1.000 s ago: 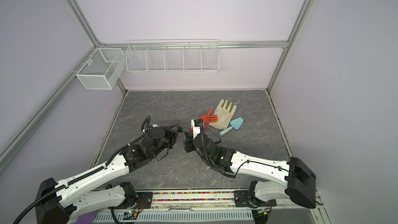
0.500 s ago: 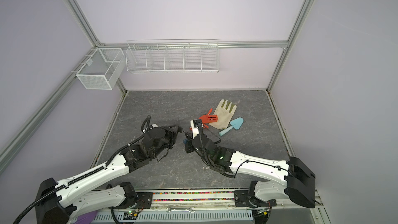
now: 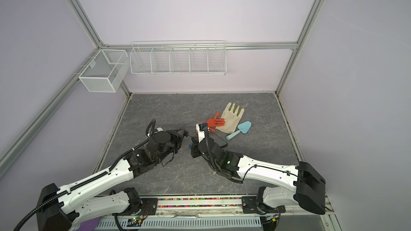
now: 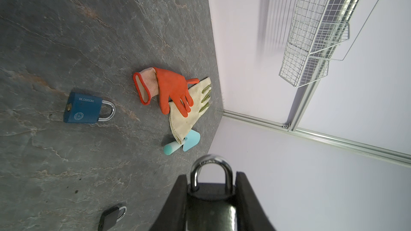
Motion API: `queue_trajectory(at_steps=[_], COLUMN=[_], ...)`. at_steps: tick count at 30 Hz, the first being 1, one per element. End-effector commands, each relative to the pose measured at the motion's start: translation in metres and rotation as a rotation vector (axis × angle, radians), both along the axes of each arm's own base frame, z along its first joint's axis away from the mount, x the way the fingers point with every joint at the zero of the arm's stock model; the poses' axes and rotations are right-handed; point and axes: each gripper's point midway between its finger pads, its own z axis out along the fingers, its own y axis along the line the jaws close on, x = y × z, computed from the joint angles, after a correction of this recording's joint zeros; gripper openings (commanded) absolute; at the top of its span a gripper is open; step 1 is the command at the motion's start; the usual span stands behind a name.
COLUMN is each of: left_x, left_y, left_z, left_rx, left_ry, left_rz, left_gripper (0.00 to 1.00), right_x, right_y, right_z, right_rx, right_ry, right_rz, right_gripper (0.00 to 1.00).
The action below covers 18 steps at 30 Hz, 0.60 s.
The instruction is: Unlock with the key
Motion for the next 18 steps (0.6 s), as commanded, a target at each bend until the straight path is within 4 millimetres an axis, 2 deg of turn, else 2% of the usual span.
queue_trajectory(at_steps=[1,4,5,7,18], left_x=[0.005,0.005,0.005,0.005,0.004], left_y=[-0.004,-0.008,-0.009,-0.011,-0.009], left_z=[0.013,0.014,0.015,0.017,0.020], left_rx=[-0.024,-0.031,-0.034,-0.038,-0.047], left_ry=[-0.026,-0.023,-0.023,-0.027,-0.036], left_rz=[0.004,-0.012,-0.017,-0.023,-0.019], left_gripper=[0.00,0.00,0.00,0.00,0.00], right_x=[0.000,0.001,0.003,0.006,0.009], right_y=[0.004,0.008,0.006,0.009,0.003], right_z=[0.023,0.021,0.015,0.021,0.012], right_rx=[0.036,0.030,0.010,0.012,-0.018], right_ry=[-0.042,-0.041,-0.031,-0.032,-0.024], right_rz=[0.008,0.009,-0.003,-0.016,-0.046], right_gripper=[0.07,0.07,0.07,0.06,0.07])
